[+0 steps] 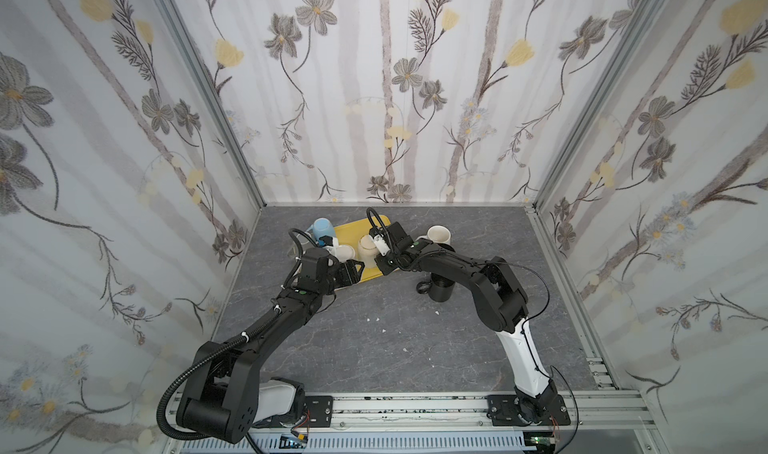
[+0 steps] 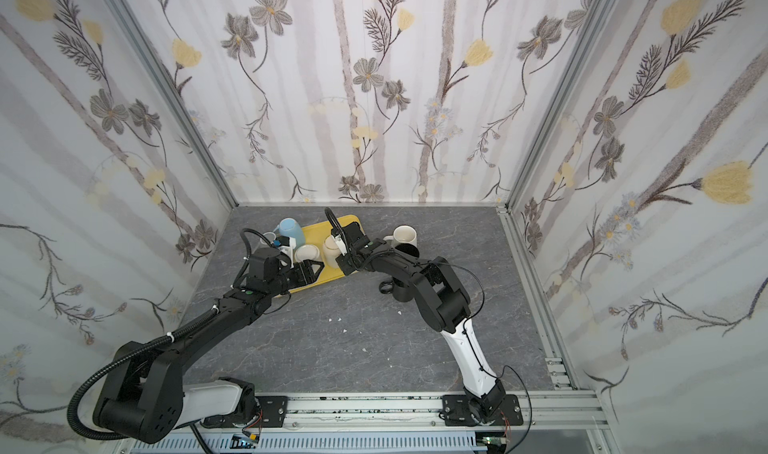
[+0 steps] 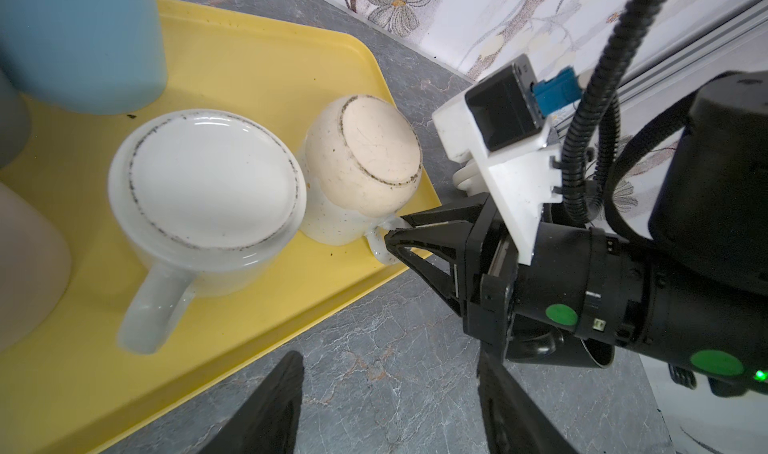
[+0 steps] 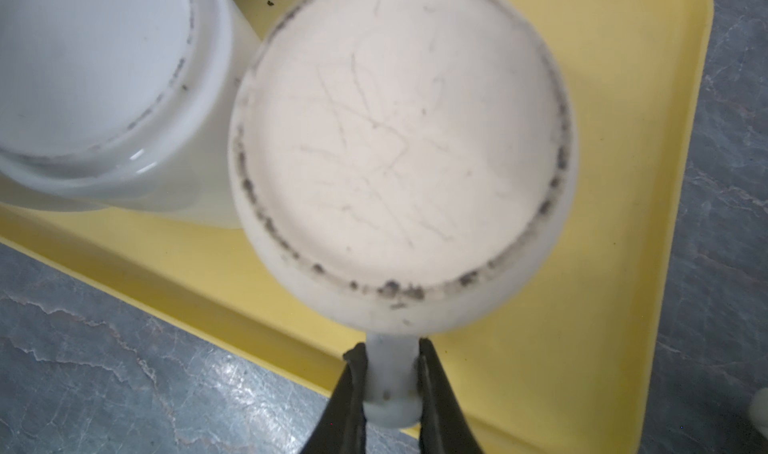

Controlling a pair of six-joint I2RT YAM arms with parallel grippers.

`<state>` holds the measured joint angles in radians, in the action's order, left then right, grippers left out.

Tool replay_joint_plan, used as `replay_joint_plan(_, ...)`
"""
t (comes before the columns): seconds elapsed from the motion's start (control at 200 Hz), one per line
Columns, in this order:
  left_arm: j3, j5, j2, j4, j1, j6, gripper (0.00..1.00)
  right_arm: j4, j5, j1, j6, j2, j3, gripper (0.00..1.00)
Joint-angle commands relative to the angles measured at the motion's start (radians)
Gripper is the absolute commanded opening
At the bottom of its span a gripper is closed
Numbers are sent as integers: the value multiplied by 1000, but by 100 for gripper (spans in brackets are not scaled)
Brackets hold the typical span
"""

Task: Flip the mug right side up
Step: 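Grasp the speckled cream mug's handle with the right gripper, then lift and turn the speckled cream mug with the right gripper while left gripper follows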

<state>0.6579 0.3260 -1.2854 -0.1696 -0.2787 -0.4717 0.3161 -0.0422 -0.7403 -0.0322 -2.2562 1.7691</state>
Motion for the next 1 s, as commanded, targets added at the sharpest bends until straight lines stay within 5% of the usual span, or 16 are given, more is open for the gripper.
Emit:
replay_joint_plan(0.0,-5,2,0,-34,2,-10,65,-2,14,-1,7,-13,7,32)
replay_joint_plan(0.24,-14,-8,14,-25,1,-7,65,21,24,-1,17,-53,54,34)
replay_joint_plan(0.465,-23,-20,23,-15,2,-1,65,19,31,-2,33,-57,62,0)
replay_joint_plan(0.694,-26,-21,46,-13,1,-6,65,-2,29,-1,30,-23,49,0)
replay_joint_plan(0.994,-64,-20,72,-64,2,-52,65,-308,-96,19,-142,137,-140,0)
